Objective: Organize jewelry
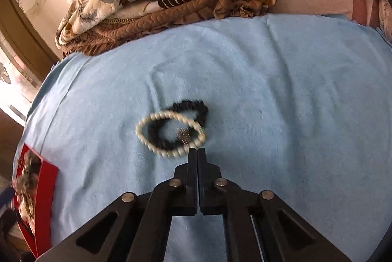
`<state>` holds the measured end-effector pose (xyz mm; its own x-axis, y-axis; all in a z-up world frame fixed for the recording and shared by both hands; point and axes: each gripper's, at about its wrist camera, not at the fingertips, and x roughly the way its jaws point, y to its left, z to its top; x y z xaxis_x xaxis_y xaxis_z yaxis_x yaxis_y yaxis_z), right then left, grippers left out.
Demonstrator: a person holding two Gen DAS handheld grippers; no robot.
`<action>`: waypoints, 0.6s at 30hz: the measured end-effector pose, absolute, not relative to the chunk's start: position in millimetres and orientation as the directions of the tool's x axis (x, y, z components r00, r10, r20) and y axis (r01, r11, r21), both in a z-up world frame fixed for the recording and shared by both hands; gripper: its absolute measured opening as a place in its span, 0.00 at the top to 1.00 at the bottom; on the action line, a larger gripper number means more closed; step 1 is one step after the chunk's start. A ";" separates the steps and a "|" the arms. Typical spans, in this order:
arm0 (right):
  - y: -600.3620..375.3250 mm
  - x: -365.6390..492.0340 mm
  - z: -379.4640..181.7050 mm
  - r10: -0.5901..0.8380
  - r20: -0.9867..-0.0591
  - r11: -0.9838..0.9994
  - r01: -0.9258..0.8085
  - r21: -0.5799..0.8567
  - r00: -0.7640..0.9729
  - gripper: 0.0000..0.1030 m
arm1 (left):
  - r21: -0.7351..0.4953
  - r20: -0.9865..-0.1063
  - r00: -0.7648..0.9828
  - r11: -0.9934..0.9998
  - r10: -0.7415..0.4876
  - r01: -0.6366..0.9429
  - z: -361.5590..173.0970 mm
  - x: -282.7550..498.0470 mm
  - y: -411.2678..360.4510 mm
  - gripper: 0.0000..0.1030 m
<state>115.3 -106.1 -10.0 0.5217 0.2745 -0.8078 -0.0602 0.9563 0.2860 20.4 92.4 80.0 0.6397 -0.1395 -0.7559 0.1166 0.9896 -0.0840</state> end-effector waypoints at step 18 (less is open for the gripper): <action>-88.8 156.0 -2.0 0.259 -0.786 0.964 -0.105 0.243 0.561 0.41 | -0.053 -0.771 0.628 0.993 -0.110 0.108 73.9 58.0 70.0 0.40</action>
<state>156.0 -88.8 -2.0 0.5613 0.2592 -0.7860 -0.1050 0.9643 0.2430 58.0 70.0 73.9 0.6275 -0.1095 -0.7709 0.1083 0.9927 -0.0529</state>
